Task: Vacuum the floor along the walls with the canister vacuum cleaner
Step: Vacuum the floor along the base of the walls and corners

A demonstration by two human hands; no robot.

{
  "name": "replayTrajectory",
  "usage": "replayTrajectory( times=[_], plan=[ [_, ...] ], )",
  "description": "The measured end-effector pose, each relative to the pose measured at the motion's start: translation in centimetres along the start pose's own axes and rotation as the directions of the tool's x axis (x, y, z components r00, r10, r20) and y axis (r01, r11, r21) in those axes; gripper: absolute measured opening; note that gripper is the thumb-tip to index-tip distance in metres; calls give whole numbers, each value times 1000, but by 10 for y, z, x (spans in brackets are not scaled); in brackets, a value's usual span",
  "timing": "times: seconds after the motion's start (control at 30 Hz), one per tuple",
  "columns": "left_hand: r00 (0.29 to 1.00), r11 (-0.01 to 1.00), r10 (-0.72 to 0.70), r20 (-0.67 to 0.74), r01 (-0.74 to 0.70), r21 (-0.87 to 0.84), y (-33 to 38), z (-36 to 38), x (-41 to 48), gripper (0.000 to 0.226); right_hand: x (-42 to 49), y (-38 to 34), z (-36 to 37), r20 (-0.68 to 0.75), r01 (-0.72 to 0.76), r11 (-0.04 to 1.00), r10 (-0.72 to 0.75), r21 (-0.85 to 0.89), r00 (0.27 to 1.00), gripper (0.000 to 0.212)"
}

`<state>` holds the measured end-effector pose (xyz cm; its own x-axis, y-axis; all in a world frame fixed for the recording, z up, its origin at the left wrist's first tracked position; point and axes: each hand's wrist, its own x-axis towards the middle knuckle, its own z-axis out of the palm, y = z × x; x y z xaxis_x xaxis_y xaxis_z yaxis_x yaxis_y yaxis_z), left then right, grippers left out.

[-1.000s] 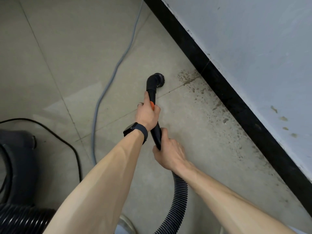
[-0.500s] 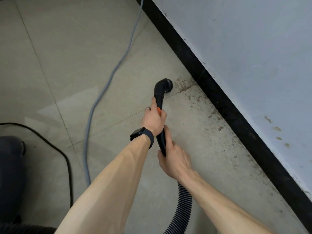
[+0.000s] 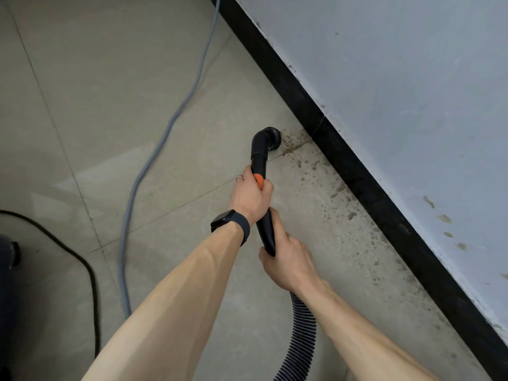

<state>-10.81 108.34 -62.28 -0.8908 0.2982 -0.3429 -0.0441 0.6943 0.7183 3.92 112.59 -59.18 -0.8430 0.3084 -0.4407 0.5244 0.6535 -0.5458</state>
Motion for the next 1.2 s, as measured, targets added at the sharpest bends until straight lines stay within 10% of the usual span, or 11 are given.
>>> replayTrajectory(
  times=[1.2],
  plan=[
    [995,997,12,103,-4,-79,21,12,21,26,16,9,-27,7,-109,994,109,-14,994,57]
  ],
)
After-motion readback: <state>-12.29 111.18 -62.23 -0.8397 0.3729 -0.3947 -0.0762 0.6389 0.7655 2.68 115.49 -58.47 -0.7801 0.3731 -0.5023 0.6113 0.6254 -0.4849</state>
